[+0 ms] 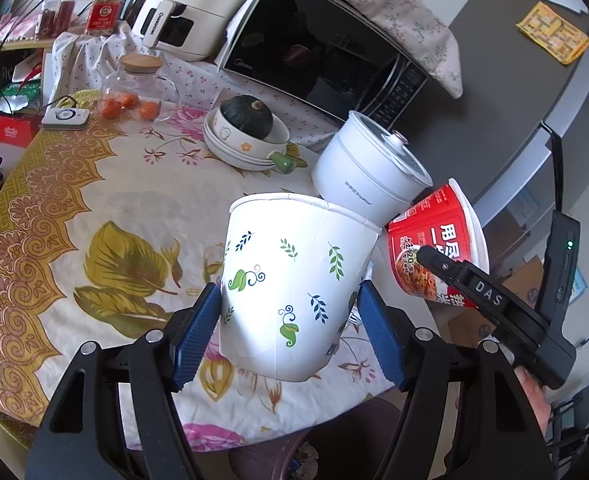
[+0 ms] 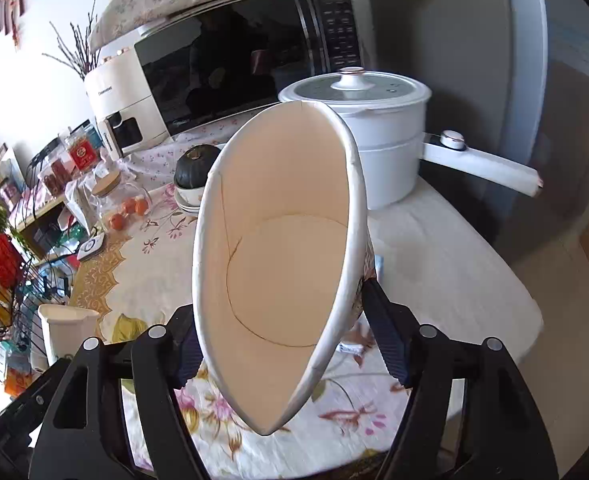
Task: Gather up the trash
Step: 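Carry the white cup and red noodle cup over the brown bin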
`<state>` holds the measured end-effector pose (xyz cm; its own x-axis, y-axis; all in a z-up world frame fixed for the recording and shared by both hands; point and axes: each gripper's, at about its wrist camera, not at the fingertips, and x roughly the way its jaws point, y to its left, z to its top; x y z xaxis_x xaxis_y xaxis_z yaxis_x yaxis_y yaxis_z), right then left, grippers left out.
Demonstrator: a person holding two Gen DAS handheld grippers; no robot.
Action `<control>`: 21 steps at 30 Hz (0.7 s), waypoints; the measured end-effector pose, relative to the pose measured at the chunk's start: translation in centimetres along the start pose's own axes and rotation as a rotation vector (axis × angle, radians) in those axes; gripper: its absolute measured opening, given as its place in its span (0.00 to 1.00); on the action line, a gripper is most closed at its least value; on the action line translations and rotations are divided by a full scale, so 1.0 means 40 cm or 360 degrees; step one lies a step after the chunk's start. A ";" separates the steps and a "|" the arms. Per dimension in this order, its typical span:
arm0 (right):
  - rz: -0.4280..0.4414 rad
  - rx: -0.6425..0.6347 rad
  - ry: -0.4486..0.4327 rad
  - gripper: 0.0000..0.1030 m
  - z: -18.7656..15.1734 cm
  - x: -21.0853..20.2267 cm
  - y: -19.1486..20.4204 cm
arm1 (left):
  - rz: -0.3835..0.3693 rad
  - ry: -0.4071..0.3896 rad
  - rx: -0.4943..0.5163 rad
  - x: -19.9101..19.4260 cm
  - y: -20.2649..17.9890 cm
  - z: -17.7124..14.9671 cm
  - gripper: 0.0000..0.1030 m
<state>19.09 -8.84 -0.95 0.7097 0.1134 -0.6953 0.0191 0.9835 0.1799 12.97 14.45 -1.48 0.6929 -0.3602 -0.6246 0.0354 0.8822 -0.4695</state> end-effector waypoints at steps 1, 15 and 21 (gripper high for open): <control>-0.0008 0.0010 -0.0011 0.66 -0.010 -0.015 -0.012 | 0.0000 -0.0007 0.0016 -0.005 -0.011 -0.008 0.67; -0.0103 0.0059 -0.0120 0.67 -0.128 -0.180 -0.147 | -0.0134 -0.0024 0.0063 -0.046 -0.158 -0.140 0.67; -0.0143 0.0093 -0.0116 0.67 -0.192 -0.223 -0.204 | -0.0163 0.0023 0.0102 -0.057 -0.200 -0.185 0.67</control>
<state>7.20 -16.82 -1.57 0.7524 0.0126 -0.6586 0.1244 0.9791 0.1608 5.76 5.97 -0.94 0.6728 -0.4533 -0.5847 0.1516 0.8580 -0.4908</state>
